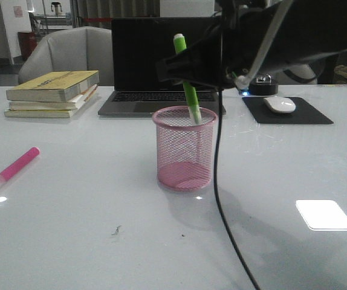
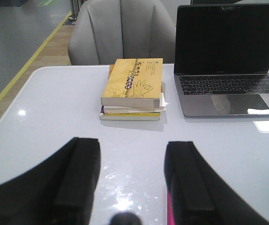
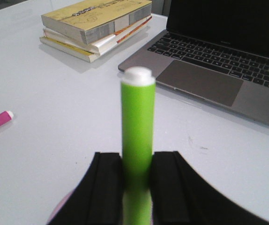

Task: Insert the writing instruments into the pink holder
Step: 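Lower the green marker into the holder and open the right gripper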

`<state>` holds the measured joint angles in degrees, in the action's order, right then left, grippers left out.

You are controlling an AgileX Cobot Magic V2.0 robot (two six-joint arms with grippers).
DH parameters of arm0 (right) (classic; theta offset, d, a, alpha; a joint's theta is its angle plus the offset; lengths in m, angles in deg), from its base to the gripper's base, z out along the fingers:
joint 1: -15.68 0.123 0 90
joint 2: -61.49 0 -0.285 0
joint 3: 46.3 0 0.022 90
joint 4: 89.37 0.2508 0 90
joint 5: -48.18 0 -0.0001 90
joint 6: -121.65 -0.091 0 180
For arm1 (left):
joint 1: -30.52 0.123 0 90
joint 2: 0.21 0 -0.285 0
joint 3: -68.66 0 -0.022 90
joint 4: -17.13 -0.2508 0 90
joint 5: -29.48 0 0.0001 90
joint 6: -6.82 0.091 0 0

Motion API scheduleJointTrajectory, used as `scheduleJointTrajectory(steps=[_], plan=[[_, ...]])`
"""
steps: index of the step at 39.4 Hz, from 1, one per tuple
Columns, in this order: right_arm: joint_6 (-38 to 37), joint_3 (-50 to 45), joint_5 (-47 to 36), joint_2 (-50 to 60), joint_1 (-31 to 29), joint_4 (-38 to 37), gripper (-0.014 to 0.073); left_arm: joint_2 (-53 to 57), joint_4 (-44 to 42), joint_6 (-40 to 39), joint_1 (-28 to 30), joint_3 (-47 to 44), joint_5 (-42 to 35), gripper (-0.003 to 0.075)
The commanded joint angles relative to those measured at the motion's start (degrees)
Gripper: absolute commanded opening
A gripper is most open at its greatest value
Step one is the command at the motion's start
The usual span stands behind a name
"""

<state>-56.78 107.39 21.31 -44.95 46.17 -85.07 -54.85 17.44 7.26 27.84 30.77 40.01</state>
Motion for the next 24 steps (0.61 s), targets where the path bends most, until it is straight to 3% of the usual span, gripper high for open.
scheduleJointTrajectory(steps=[1, 13, 16, 21, 24], plan=[[0.5, -0.2, -7.8, 3.0, 0.0, 0.1, 0.0057, 0.2, 0.5, -0.4, 0.0, 2.0, -4.6, 0.0393], [0.4, -0.4, -9.6, 2.7, 0.0, 0.1, 0.0086, 0.2, 0.5, -0.4, 0.0, 2.0, -4.6, 0.0393], [0.4, -0.4, -9.2, 2.7, 0.0, 0.1, 0.0179, 0.2, 0.5, -0.4, 0.0, 2.0, -4.6, 0.0393], [0.4, -0.4, -9.1, 2.7, 0.0, 0.1, 0.0479, 0.2, 0.5, -0.4, 0.0, 2.0, -4.6, 0.0393], [0.5, -0.4, -8.7, 3.1, 0.0, 0.1, 0.0521, 0.2, 0.5, -0.4, 0.0, 2.0, -4.6, 0.0393]])
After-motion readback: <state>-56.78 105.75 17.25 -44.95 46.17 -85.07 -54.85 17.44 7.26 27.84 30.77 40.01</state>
